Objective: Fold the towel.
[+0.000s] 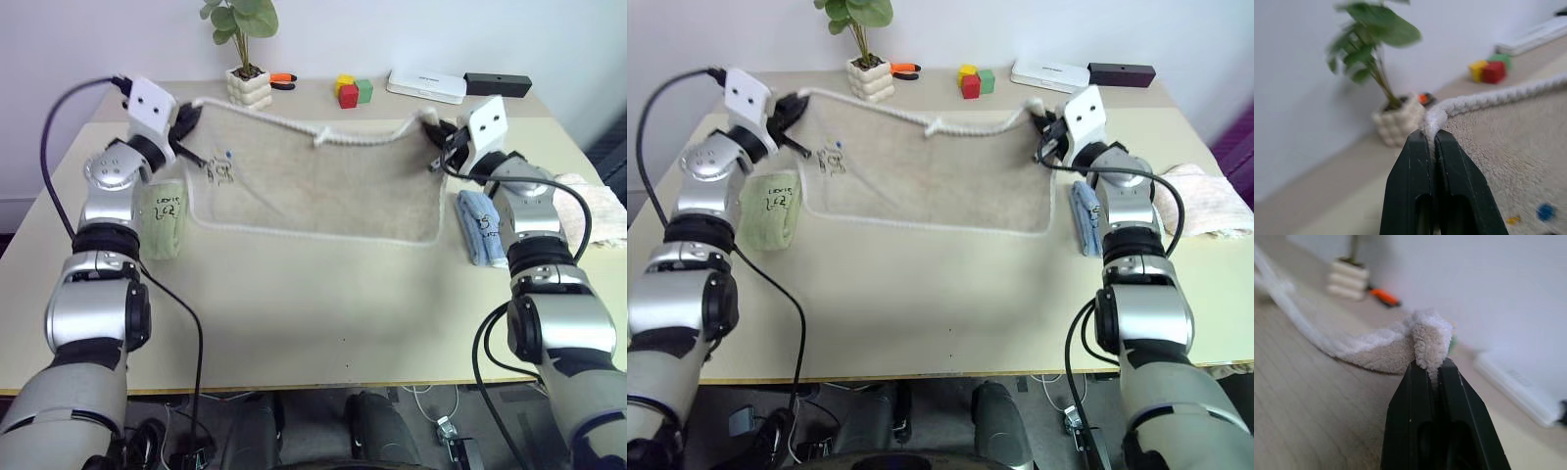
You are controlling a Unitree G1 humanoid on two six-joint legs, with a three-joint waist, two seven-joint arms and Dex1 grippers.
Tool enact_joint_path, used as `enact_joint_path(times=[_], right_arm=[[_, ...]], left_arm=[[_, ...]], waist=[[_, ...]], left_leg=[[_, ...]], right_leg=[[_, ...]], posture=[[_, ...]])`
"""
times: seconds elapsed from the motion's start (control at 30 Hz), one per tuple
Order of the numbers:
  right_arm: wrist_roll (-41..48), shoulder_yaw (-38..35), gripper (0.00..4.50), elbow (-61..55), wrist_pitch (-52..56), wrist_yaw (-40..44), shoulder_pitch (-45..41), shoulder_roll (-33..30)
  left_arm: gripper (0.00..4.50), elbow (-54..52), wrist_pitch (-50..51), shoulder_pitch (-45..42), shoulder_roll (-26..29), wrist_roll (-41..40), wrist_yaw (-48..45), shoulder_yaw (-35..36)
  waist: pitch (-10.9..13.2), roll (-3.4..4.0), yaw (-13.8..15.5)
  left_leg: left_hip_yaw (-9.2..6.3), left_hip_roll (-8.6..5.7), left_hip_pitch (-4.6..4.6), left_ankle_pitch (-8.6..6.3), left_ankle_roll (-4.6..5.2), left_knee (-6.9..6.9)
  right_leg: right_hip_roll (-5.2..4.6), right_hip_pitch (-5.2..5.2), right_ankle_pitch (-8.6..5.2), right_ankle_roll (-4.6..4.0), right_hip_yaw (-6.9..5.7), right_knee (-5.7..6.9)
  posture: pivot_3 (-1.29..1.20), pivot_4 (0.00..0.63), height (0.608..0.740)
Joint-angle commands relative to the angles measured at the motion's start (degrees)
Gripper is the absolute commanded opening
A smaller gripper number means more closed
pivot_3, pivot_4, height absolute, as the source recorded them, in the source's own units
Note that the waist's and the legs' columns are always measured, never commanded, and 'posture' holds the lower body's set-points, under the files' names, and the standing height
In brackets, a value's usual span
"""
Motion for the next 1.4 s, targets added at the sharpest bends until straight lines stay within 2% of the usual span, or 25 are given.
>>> enact_joint_path(times=[0.03,0.13,0.23,0.3,0.37,0.5,0.7,0.83,0.93,1.13,1.4], right_arm=[[0.73,-2.35,0.03,0.40,-5.59,-0.94,-2.49,-2.55],[8.51,-6.05,0.03,-8.07,-6.17,7.87,3.24,-3.11],[14.23,-6.06,0.03,-21.23,-1.92,16.23,14.05,-3.20],[16.67,-5.46,0.03,-30.75,2.07,18.62,21.97,-3.75],[19.07,-5.61,0.03,-37.66,6.71,19.33,26.78,-3.91],[18.10,-4.96,0.03,-44.26,7.49,20.91,37.21,-4.50],[19.91,-7.43,0.03,-47.43,7.93,24.91,46.64,-7.71],[21.67,-7.65,0.03,-48.38,9.24,29.66,50.74,-10.63],[23.01,-7.92,0.03,-47.40,10.55,33.05,51.01,-12.47],[18.18,-6.37,0.03,-43.76,1.79,37.05,53.54,-13.68],[12.34,-3.94,0.03,-38.53,-7.46,35.33,57.21,-12.22]], left_arm=[[0.00,1.85,-5.80,-3.62,3.18,0.97,-1.98,0.44],[0.00,1.15,-8.96,-3.38,6.23,-2.27,-10.62,2.52],[0.00,-0.82,-11.12,1.78,7.23,-5.93,-20.40,3.98],[0.00,-4.39,-9.34,7.47,7.03,-10.06,-30.28,4.94],[0.00,-8.28,-7.97,11.78,6.90,-12.14,-35.15,5.07],[0.00,-24.72,0.20,26.72,7.32,-18.42,-46.39,4.11],[0.00,-41.35,9.45,41.17,10.41,-22.14,-48.80,5.20],[0.00,-49.37,16.22,47.52,13.68,-25.05,-50.41,5.86],[0.00,-51.67,18.46,50.07,15.17,-25.74,-50.76,6.43],[0.00,-56.26,19.73,55.21,15.04,-26.19,-50.39,6.25],[0.00,-59.09,18.66,60.48,13.46,-25.42,-48.61,6.01]], waist=[[0.00,0.00,0.03],[0.00,0.00,0.06],[-0.01,0.02,0.09],[-0.01,0.04,0.22],[0.01,0.07,0.18],[0.04,0.05,0.20],[0.04,0.04,0.47],[0.03,0.04,0.37],[0.03,0.04,0.32],[0.03,0.04,0.45],[0.03,0.04,0.40]], left_leg=[[0.03,0.00,-0.05,0.00,-0.01,-0.02],[0.07,0.00,-0.06,0.00,-0.01,-0.05],[0.07,0.01,-0.04,0.01,-0.01,0.00],[0.07,0.01,0.02,0.01,-0.02,0.05],[0.07,0.01,0.09,0.00,-0.01,0.07],[0.04,0.04,0.03,-0.04,0.06,0.22],[0.02,0.05,0.11,-0.20,0.34,0.25],[0.00,0.05,0.17,-0.21,0.35,0.25],[0.00,0.05,0.24,-0.22,0.36,0.23],[0.00,0.05,0.23,-0.24,0.40,0.23],[0.01,0.05,0.26,-0.25,0.40,0.25]], right_leg=[[0.00,-0.08,0.00,0.00,0.00,0.00],[-0.01,-0.10,-0.01,0.01,0.00,0.00],[-0.01,-0.03,-0.01,0.02,-0.01,0.03],[-0.02,0.04,-0.02,0.03,-0.01,0.08],[-0.03,0.12,-0.02,0.03,-0.01,0.08],[-0.03,0.07,-0.01,0.02,0.02,0.23],[-0.04,0.20,-0.02,0.01,0.02,0.19],[-0.04,0.24,-0.02,0.00,0.02,0.19],[-0.04,0.28,-0.03,-0.01,0.03,0.18],[-0.05,0.30,-0.03,-0.02,0.03,0.13],[-0.05,0.32,-0.03,-0.02,0.04,0.13]], posture=[[0.00,0.150,0.740],[0.00,0.150,0.740],[0.00,0.150,0.740],[0.00,0.150,0.740],[0.00,0.150,0.740],[0.00,0.150,0.740],[0.00,0.150,0.740],[0.00,0.150,0.740],[0.00,0.150,0.740],[0.00,0.150,0.740],[0.00,0.150,0.740]])
